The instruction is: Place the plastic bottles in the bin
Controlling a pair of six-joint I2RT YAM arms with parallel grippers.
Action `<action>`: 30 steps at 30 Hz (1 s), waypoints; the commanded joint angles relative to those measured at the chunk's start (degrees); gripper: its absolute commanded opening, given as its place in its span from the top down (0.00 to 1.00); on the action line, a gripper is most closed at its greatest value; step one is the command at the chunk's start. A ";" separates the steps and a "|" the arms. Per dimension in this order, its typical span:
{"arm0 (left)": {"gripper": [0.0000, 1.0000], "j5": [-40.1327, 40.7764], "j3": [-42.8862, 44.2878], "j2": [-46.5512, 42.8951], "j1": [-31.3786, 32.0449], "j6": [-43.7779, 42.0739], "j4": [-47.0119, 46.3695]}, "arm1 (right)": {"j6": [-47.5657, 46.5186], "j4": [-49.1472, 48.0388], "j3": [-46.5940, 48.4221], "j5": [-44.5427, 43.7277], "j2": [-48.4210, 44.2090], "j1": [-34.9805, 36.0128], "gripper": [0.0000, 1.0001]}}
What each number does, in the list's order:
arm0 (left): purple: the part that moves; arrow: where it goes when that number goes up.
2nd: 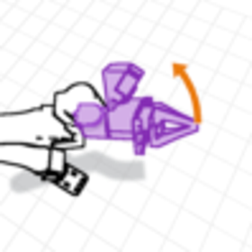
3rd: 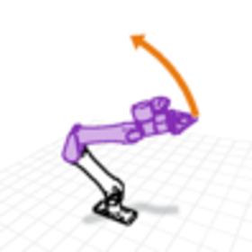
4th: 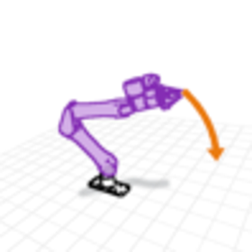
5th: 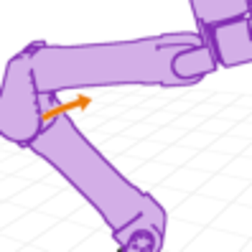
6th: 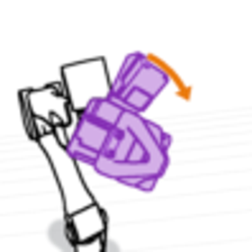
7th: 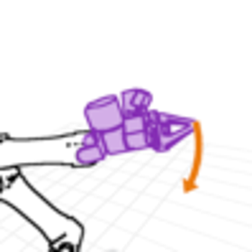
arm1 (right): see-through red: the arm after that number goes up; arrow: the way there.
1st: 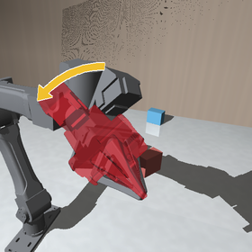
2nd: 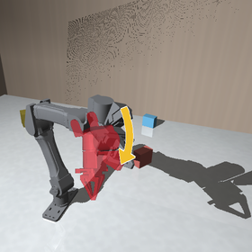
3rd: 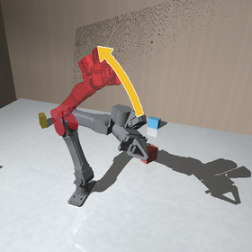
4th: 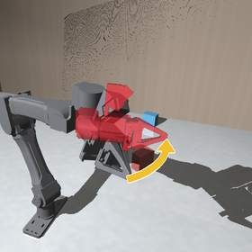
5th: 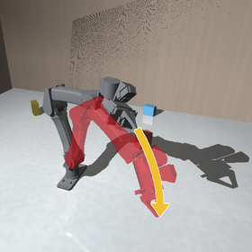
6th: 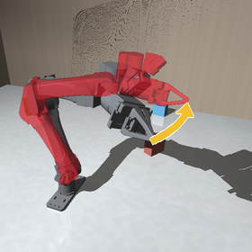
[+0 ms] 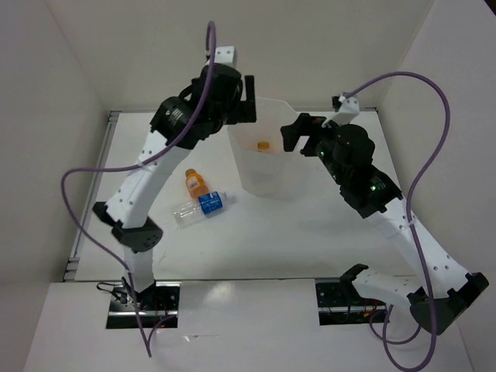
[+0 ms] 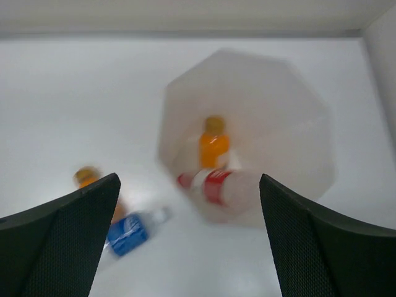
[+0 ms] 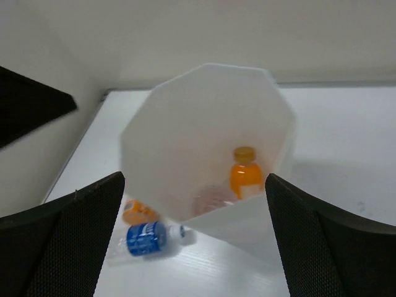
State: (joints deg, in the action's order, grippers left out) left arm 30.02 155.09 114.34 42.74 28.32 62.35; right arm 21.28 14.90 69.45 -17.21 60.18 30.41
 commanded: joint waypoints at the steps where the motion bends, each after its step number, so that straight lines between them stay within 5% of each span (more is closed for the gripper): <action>1: 0.00 3.99 -19.83 -13.75 -2.22 8.68 2.11 | -10.09 -1.45 6.91 10.96 2.30 5.51 0.00; 2: 0.00 0.95 -38.01 -18.93 -4.92 9.21 -7.23 | -10.72 0.20 9.45 11.49 3.44 6.49 0.00; 4: 0.00 -7.83 -53.85 -36.24 -8.71 10.79 -19.82 | -13.17 0.22 10.79 13.76 6.25 8.34 0.00; 6: 0.00 -3.95 -67.21 -50.41 -10.04 12.37 -22.36 | -15.12 0.22 12.02 19.22 9.14 10.35 0.00; 11: 0.00 1.97 -73.51 -62.03 -11.89 22.89 -9.99 | -25.48 5.31 19.93 15.45 21.80 25.12 0.00; 15: 0.00 1.72 -83.78 -68.54 -13.12 33.19 -1.45 | -31.02 3.47 17.39 29.23 27.52 28.20 0.00; 20: 0.00 4.33 -89.60 -75.66 -13.12 44.70 9.62 | -35.34 5.76 19.49 27.06 38.22 32.42 0.00; 30: 0.00 2.67 -90.93 -78.13 -13.12 42.26 8.67 | -43.15 0.32 23.81 16.17 55.03 34.10 0.00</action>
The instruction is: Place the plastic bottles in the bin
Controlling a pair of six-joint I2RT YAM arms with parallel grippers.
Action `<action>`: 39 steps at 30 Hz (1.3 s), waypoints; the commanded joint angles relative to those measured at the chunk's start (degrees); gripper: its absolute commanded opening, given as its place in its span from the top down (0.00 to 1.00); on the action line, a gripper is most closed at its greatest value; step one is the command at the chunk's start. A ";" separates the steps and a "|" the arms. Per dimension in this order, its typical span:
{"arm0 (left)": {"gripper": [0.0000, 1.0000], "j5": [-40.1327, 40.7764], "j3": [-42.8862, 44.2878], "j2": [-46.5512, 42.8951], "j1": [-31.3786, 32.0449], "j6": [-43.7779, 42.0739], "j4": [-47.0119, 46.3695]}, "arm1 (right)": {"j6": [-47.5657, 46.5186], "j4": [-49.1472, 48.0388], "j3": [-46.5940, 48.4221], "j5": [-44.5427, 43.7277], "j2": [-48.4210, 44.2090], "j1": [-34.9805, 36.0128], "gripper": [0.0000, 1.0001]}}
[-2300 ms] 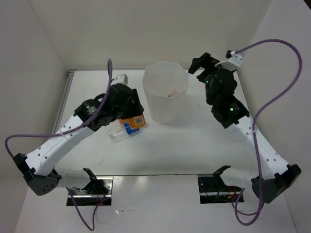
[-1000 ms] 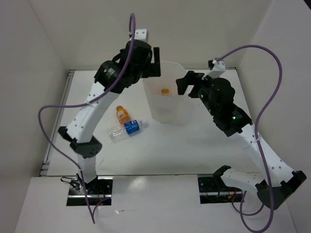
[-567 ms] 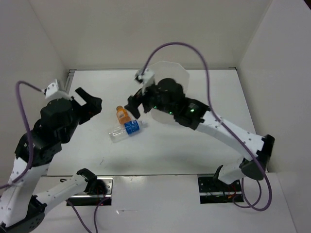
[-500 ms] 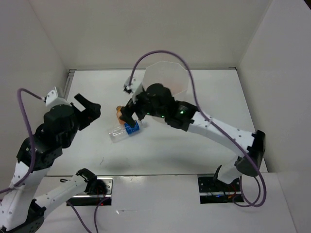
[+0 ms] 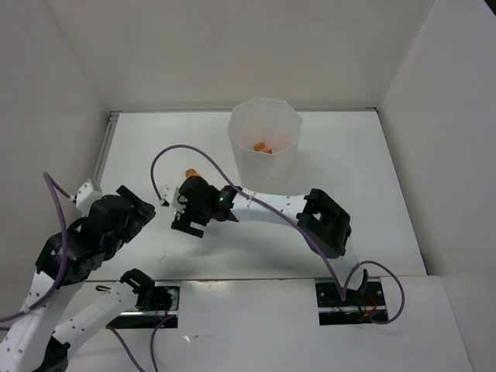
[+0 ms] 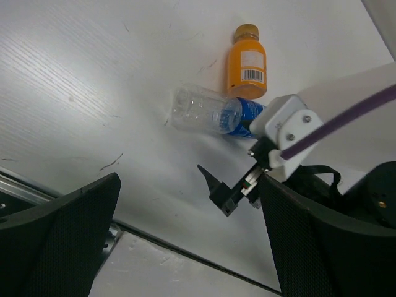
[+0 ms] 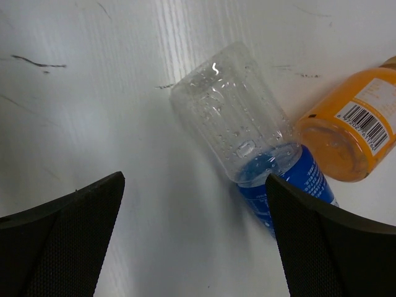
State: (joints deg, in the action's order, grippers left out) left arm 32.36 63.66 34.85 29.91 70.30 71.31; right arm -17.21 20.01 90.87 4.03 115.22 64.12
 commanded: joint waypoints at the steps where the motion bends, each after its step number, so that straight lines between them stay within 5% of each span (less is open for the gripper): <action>1: 0.00 0.34 0.50 2.06 -0.29 -0.25 -0.29 | -4.67 -5.85 2.38 -5.78 0.61 0.39 0.00; 26: 0.00 -0.72 0.50 3.21 -0.29 -3.07 -2.49 | -11.88 -5.07 5.55 -4.91 14.33 -0.13 0.00; 27: 0.00 -0.72 0.50 2.68 -0.29 -3.07 -2.49 | -11.27 -5.07 4.94 -4.91 14.33 -0.13 0.02; 30: 0.00 -0.72 0.50 2.68 -0.29 -3.07 -3.10 | -10.65 -7.16 2.21 -3.51 10.21 -0.13 0.29; 35: 0.00 -1.25 -0.03 2.68 -0.29 -4.38 -5.21 | -8.98 -10.78 -5.08 -0.60 0.81 -0.13 0.31; 39: 0.00 -3.61 -1.17 5.12 -0.29 -7.71 -11.09 | -7.05 -14.28 -11.05 0.63 -12.62 -0.66 0.45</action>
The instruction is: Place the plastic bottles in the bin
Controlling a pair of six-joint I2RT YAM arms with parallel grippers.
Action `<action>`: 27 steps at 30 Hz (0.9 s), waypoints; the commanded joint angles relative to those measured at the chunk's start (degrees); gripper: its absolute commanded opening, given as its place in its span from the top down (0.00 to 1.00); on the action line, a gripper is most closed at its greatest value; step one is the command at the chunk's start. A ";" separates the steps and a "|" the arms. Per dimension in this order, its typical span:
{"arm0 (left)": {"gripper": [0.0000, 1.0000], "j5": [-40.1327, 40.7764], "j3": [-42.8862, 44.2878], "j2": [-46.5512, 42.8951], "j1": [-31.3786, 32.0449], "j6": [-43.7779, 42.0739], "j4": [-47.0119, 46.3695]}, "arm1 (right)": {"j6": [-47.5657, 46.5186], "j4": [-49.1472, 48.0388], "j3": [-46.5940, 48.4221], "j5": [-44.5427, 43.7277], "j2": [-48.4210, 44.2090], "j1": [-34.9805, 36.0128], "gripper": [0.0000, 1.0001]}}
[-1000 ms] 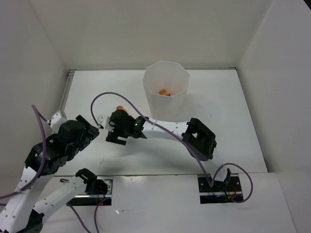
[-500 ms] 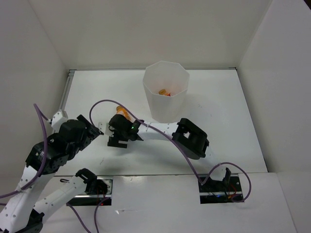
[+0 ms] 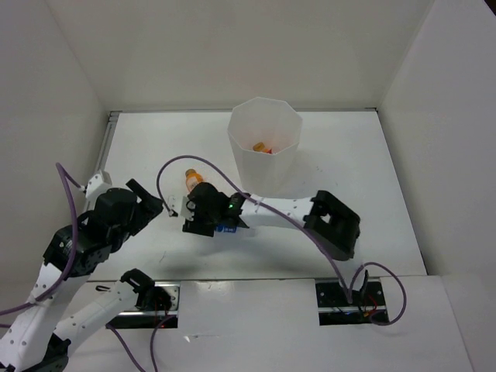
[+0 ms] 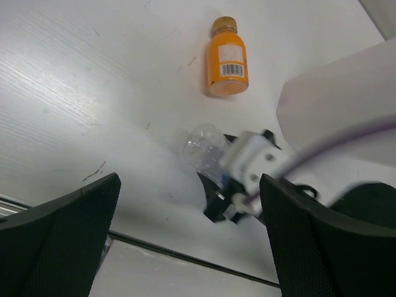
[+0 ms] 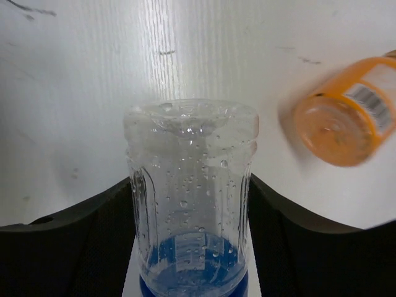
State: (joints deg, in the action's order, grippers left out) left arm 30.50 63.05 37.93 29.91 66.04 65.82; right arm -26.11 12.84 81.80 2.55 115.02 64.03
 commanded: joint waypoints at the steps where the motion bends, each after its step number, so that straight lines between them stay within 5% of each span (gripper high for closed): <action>1: 0.00 -2.54 -0.56 2.93 -0.29 -3.46 -6.40 | 1.85 -8.00 -3.04 2.89 -15.15 -0.57 0.46; 10: 0.00 -2.55 1.02 9.26 -0.82 -5.92 -12.64 | 4.31 -19.95 -7.54 10.73 -43.12 -8.65 0.52; 15: 0.00 -3.08 2.08 14.97 -1.35 -6.97 -14.67 | 4.39 -23.55 -0.33 5.90 -42.17 -16.20 0.54; 19: 0.00 -3.69 4.54 20.76 -2.57 -8.03 -16.95 | 13.07 -29.71 1.34 8.43 -36.65 -26.29 0.50; 27: 0.00 -7.38 6.83 28.68 -9.51 -12.60 -23.28 | 22.94 -36.22 -2.43 8.97 -29.34 -33.00 0.43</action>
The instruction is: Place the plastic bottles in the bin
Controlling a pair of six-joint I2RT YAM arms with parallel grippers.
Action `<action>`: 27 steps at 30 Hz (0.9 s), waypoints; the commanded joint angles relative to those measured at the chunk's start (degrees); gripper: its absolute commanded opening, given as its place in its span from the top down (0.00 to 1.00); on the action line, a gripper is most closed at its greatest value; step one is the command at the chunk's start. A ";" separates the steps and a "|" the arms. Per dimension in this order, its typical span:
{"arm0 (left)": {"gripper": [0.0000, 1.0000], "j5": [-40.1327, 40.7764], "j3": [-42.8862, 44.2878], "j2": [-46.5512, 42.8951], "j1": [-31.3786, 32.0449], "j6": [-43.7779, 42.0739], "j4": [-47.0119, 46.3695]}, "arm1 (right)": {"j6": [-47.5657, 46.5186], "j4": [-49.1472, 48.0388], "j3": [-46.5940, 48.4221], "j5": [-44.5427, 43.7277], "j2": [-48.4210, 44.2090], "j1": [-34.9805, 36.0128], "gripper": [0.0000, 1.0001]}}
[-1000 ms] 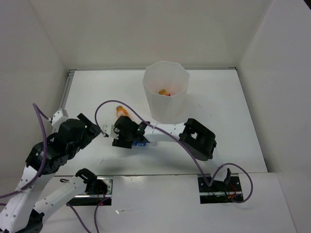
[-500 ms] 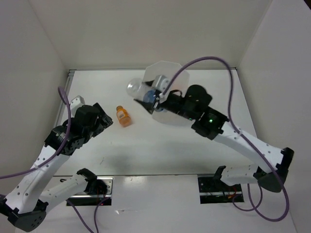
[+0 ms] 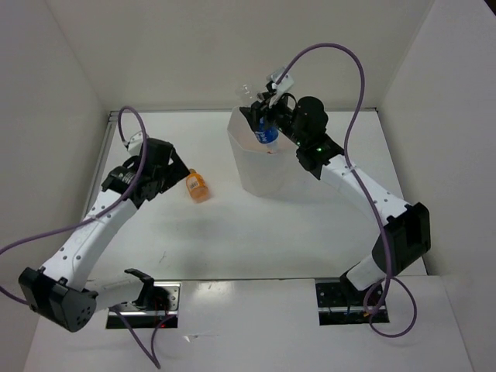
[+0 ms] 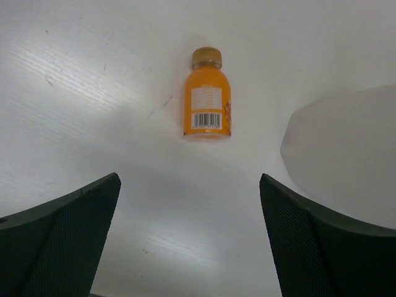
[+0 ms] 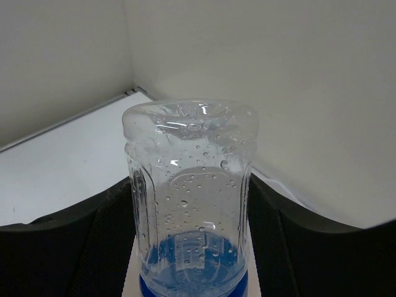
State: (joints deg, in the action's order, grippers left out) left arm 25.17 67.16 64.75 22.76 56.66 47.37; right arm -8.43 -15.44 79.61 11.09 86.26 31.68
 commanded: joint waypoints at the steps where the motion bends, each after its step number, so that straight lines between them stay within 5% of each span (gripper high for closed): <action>1: 0.00 -2.05 3.41 3.96 -3.07 -3.23 -5.44 | 5.78 -7.94 -0.25 0.42 0.13 -1.35 0.41; 3: 0.00 -4.24 4.03 6.08 -5.43 -3.75 -6.50 | 7.28 -7.32 -0.86 0.42 0.14 -1.97 0.28; 4: 0.00 -5.21 4.04 8.09 -6.15 -4.45 -7.03 | 7.28 -7.32 -0.86 -0.10 0.14 -1.97 0.13; 7: 0.00 -7.50 4.56 11.78 -8.17 -5.07 -9.40 | 7.90 -6.79 -2.45 -2.47 -2.14 -1.97 0.00; 11: 0.00 -8.29 6.40 16.36 -9.40 -6.21 -10.46 | 7.90 -1.45 -1.31 -8.09 -6.62 -2.50 0.00; 18: 0.00 -12.41 7.81 24.88 -9.40 -7.53 -12.92 | 30.90 26.85 2.31 -31.64 -13.29 -10.66 0.00; 27: 0.00 -14.18 10.28 35.61 -9.40 -10.96 -14.23 | 43.14 33.55 -10.36 -29.99 -18.49 -24.65 0.00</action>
State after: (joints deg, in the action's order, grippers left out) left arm 12.27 75.66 98.41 13.61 47.68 34.96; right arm 29.65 13.76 70.98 -18.13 67.66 7.62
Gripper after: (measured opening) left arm 0.998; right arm 0.997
